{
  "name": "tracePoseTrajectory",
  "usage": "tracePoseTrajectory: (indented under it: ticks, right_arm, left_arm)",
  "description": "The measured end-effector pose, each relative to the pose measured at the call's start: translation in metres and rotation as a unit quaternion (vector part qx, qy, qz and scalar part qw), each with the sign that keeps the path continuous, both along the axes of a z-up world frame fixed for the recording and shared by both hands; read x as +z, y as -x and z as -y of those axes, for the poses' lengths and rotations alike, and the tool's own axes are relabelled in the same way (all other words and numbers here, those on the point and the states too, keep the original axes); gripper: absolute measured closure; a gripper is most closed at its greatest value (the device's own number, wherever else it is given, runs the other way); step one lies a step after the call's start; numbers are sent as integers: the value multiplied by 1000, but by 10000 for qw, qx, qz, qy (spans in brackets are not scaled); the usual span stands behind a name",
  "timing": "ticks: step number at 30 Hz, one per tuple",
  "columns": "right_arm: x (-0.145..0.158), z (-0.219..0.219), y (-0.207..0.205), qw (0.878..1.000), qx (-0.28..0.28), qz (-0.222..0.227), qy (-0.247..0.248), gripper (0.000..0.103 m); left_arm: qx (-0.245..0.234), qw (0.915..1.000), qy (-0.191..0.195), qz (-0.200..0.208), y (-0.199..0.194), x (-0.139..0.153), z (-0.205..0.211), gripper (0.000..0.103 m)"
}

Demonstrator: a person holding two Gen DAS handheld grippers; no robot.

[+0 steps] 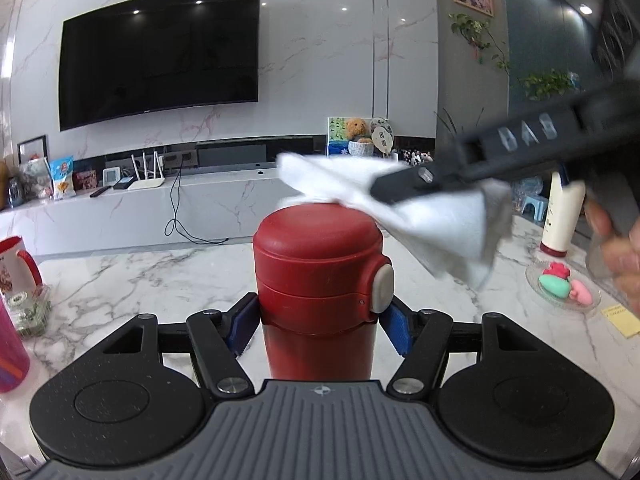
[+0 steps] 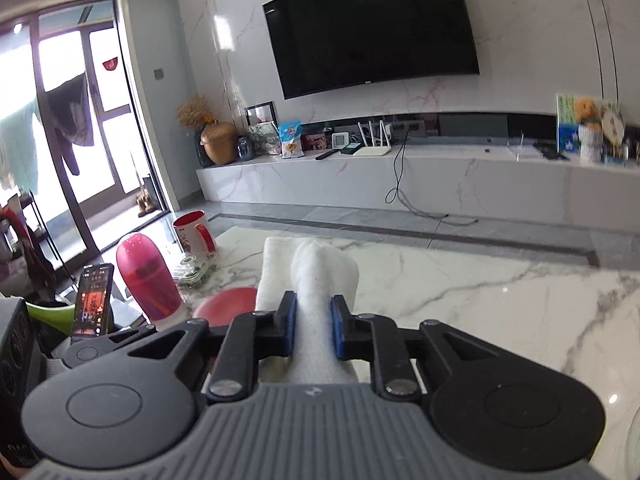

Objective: Clean container
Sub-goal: 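Wipe the thermos side with the towel in the right tool while the left tool holds it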

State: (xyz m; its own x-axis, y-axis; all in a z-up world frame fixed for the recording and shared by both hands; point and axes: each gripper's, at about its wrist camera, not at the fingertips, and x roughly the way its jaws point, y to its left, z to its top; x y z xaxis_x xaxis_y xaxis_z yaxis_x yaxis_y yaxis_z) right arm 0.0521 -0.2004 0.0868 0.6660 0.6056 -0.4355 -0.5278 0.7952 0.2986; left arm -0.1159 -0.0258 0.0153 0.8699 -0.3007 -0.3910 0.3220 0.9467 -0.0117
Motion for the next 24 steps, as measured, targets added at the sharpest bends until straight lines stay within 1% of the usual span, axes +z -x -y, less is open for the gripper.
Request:
tracePoseTrajectory:
  ticks: [4,6,7,10,13,17,18,24]
  right_arm:
    - [-15,15,-4,9984,37,-232,-512,83]
    - [-20,21,-8,9971,39,-330,-678,83]
    - [-20,23,-8,9971,29,-330,-692,83]
    - [-19,29,-8,9967,-7,-333,-736,83]
    - [-21,38,-8,9960,-121,-360,-803,83]
    - [-24,45,-8,9957,-263,-384,-796,83]
    - [-25,46,-8,9958,-286,-395,-780,83]
    - [-33,45,-8,9964,-303,-474,-637,83]
  left_arm:
    - [-89,9998,-122,122,2,-2,7,40]
    - [-131,9996,-179,168,1,-3,10,40]
    - [-157,9995,-180,183,-15,-4,5,40]
    - [-244,9990,-236,292,-32,-5,5,40]
    - [-299,9988,-218,316,-53,-5,5,40]
    - [-350,9984,-262,357,-61,-5,12,40]
    - [-360,9983,-280,363,-71,-5,9,40]
    - [-422,9982,-337,257,-81,-7,4,40]
